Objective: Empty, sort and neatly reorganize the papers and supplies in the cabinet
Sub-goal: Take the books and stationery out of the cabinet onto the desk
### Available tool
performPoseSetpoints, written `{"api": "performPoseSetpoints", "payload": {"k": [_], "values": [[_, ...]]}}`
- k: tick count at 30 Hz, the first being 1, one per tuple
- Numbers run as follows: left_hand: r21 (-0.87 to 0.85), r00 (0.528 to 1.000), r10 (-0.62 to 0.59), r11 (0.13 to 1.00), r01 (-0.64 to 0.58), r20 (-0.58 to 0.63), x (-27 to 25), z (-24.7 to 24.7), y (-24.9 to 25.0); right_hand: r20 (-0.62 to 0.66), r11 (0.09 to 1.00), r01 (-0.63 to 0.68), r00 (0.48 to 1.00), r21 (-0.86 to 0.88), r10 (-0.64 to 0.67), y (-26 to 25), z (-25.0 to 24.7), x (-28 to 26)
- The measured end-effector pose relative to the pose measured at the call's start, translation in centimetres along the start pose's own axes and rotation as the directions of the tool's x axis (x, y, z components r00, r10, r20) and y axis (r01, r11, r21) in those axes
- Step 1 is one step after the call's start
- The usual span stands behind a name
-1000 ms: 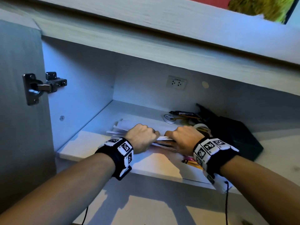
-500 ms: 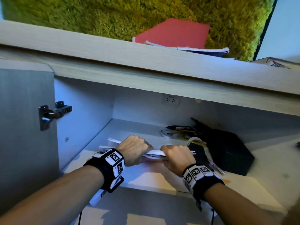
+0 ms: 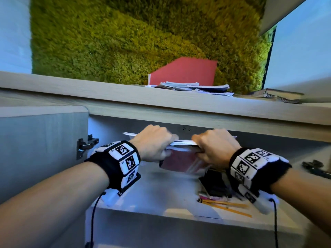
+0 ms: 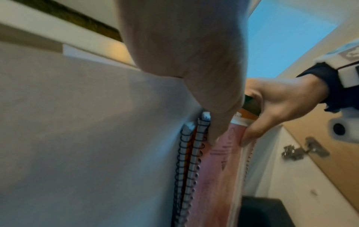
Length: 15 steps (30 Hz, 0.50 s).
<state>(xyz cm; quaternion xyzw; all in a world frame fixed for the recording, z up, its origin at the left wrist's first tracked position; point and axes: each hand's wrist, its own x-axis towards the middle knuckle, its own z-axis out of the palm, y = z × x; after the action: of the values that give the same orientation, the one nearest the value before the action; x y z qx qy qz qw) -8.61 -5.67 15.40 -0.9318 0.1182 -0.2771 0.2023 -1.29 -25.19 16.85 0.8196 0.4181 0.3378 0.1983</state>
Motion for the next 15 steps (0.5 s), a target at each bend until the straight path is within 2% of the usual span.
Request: {"api": "performPoseSetpoints", "payload": {"k": [4,8,12,15], "values": [[-0.107,0.999,0.000,0.994,-0.006,-0.053,0.6,-5.7,-0.2,-0.011,1.000,-0.016,1.000,0.008,0.016,2.8,-6.2,-1.8],[-0.146,0.991,-0.010,0.989,-0.010,-0.134,2.2,-12.9,-0.9,-0.062,0.995,-0.095,0.993,0.025,0.097,6.8,-12.5,-2.5],[-0.213,0.969,-0.022,0.976,-0.032,-0.248,3.7,-20.1,-2.0,-0.088,0.976,-0.131,0.985,0.174,0.148,10.0,-18.9,-3.1],[-0.221,0.953,-0.028,0.974,-0.041,-0.302,5.3,-24.4,-2.8,-0.140,0.964,-0.149,0.973,0.219,0.182,12.0,-22.7,-3.2]]}}
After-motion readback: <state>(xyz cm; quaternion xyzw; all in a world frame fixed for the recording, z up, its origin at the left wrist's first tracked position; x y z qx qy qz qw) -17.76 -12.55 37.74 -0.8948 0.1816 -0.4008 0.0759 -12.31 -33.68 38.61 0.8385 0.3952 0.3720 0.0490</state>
